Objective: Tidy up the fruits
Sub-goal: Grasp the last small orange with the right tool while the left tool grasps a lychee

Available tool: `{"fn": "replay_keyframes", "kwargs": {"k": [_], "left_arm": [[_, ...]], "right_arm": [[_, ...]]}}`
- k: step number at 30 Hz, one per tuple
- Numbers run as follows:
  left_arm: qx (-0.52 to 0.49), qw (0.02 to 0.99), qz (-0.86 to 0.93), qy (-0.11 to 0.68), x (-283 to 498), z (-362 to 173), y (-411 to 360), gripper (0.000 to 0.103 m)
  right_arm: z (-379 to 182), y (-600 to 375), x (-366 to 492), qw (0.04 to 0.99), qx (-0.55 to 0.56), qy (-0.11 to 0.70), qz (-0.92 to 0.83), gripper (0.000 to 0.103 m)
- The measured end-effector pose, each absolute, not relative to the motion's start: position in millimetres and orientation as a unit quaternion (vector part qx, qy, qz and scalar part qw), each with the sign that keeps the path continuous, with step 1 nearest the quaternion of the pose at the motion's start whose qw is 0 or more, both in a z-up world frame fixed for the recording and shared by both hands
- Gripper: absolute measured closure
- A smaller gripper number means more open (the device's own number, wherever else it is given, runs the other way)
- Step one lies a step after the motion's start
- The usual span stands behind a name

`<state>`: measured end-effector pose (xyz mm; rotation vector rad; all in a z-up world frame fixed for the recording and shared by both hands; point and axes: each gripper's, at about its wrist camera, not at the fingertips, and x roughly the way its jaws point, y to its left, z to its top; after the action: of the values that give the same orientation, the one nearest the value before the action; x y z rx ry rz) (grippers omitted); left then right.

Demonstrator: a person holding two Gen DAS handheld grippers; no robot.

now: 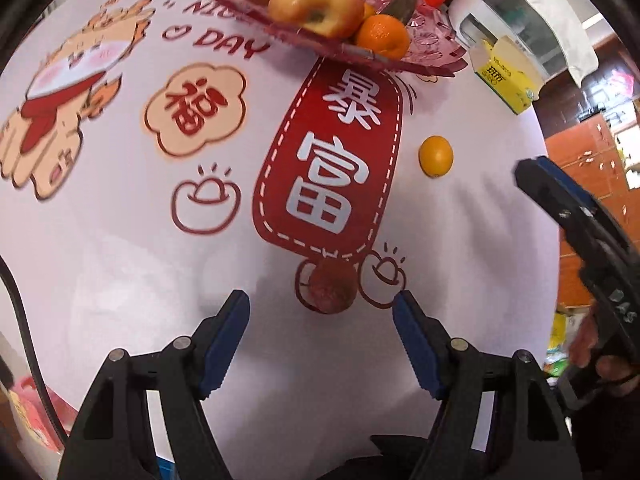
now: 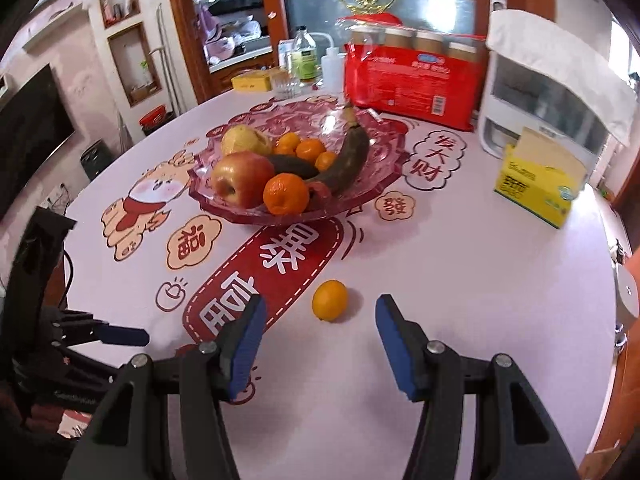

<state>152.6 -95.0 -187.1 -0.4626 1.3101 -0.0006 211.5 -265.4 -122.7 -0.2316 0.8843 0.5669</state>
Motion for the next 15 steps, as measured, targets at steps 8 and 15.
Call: {"fn": "replay_keyframes", "kwargs": {"k": [8, 15], "left_arm": [[-0.242, 0.761, 0.004, 0.602, 151, -194, -95, 0.042], [-0.258, 0.755, -0.001, 0.602, 157, -202, -100, 0.054]], "right_arm": [[-155, -254, 231, 0.844, -0.113, 0.437, 0.29, 0.051], [-179, -248, 245, 0.831, -0.099, 0.467, 0.287, 0.06]]}}
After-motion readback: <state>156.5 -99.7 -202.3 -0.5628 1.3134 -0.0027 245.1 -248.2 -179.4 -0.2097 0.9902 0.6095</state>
